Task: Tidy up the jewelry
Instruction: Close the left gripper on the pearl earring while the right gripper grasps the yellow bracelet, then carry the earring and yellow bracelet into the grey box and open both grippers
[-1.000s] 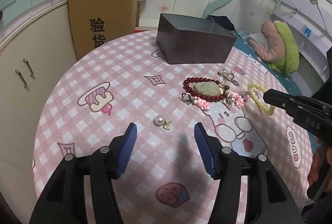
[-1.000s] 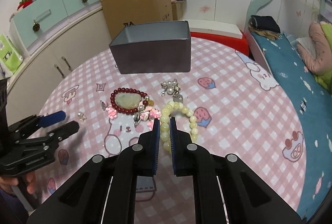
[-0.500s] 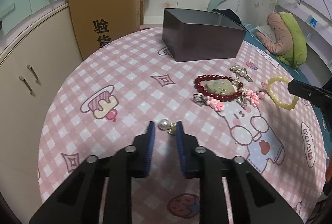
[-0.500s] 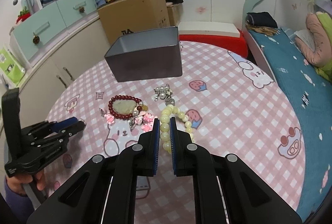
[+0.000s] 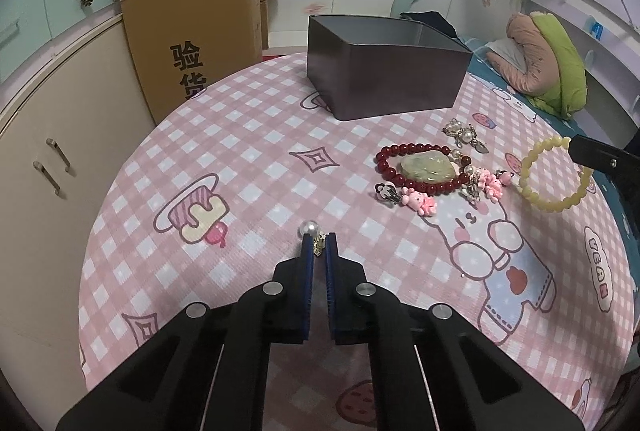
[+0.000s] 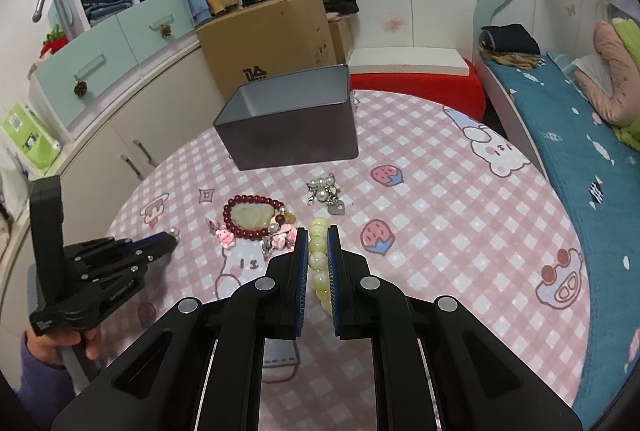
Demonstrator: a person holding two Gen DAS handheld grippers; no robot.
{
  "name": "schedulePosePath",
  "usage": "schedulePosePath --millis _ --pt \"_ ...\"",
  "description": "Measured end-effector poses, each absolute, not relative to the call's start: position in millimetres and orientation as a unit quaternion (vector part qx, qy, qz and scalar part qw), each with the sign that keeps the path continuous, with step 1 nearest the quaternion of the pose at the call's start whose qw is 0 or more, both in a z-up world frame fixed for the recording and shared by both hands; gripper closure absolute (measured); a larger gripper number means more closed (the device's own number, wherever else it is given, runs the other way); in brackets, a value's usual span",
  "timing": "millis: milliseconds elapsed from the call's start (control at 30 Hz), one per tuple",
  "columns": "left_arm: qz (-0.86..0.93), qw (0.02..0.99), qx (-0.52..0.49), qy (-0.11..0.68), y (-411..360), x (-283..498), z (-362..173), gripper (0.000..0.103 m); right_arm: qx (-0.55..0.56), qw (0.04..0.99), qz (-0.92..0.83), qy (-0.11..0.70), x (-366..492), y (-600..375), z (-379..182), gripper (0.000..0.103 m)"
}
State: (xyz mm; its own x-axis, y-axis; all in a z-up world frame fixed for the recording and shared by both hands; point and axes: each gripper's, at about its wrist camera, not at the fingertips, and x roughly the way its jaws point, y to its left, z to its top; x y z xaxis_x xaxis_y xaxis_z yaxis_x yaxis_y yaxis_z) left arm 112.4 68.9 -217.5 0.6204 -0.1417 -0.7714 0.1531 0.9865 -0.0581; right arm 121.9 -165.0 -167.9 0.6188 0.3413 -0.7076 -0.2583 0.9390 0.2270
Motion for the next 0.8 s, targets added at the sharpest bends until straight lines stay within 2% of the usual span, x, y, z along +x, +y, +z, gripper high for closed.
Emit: schedulePosePath --millis 200,800 --pt "-0.088 0.900 -0.003 0.426 72.7 110.7 -217.1 0.102 0.053 0.900 0.171 0.398 121.2 -165.1 -163.7 0.093" --pt "-0.112 0.902 -0.029 0.415 79.0 94.6 -196.9 0.102 0.056 0.901 0.177 0.392 120.2 -165.1 -156.5 0.093"
